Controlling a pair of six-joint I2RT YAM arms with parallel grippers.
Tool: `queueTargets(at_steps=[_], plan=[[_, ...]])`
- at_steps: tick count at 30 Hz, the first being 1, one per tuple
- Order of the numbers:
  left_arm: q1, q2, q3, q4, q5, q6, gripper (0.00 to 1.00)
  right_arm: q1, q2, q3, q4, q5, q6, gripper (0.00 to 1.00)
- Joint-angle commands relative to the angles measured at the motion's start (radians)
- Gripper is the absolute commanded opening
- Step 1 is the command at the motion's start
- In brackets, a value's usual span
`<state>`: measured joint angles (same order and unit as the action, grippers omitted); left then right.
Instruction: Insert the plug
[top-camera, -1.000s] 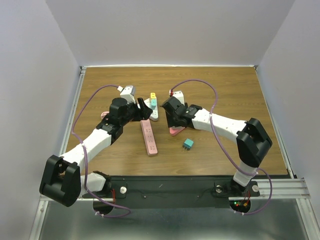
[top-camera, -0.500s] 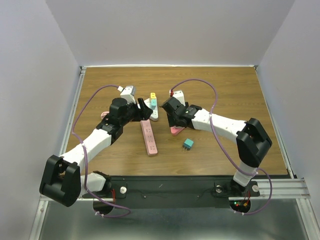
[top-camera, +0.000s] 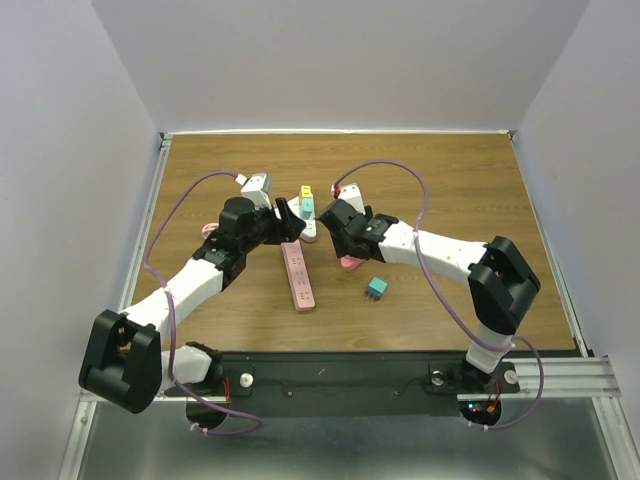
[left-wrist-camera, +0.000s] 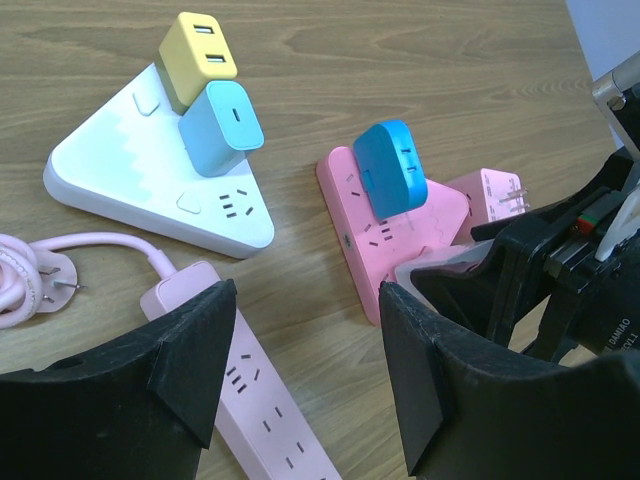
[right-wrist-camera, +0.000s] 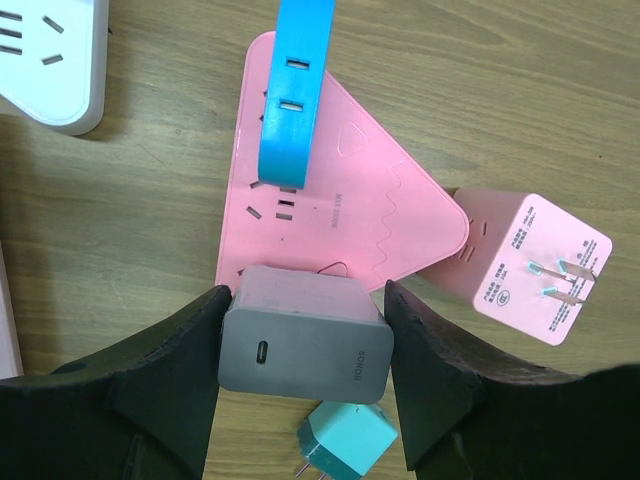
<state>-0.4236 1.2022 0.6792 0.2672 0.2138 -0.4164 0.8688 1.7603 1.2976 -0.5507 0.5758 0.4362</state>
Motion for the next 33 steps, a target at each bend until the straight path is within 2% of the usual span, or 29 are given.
queueTargets(at_steps=[1,24,33], plan=[[0.005,-0.021,-0.009,0.046,0.012,0.014,0.69,0.022,-0.009,-0.032,0.008,0.036,-0.017,0.0],[0.005,-0.026,-0.007,0.04,0.006,0.019,0.69,0.055,0.1,-0.064,0.006,0.044,0.006,0.0],[0.005,-0.023,-0.012,0.046,0.006,0.021,0.69,0.056,0.054,-0.144,0.005,0.045,0.041,0.0]])
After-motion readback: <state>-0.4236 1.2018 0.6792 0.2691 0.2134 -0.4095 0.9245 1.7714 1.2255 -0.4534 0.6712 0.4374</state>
